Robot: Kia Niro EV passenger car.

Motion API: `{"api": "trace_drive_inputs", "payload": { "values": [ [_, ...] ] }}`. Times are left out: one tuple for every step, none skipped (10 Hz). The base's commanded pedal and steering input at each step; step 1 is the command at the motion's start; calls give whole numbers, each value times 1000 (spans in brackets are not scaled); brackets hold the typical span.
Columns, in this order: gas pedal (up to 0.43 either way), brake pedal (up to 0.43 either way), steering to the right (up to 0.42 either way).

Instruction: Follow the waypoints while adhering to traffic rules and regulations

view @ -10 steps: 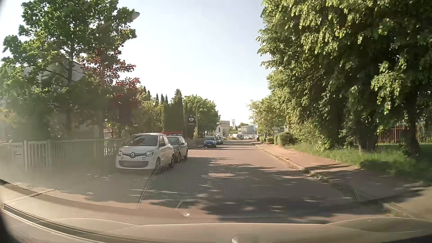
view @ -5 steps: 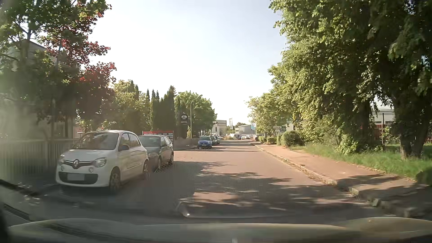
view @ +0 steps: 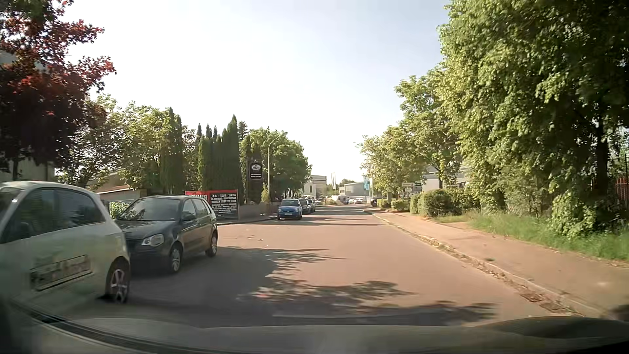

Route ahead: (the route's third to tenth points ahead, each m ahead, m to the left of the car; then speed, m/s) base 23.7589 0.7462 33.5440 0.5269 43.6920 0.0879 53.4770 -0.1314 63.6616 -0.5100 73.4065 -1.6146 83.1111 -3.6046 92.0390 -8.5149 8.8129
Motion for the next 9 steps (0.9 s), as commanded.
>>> {"api": "trace_drive_inputs", "payload": {
  "values": [
    [189,0,10],
    [189,0,9],
    [189,0,9],
    [189,0,9],
    [189,0,9],
    [189,0,9],
    [157,0,9],
    [157,0,9],
    [150,0,9]
  ]
}}
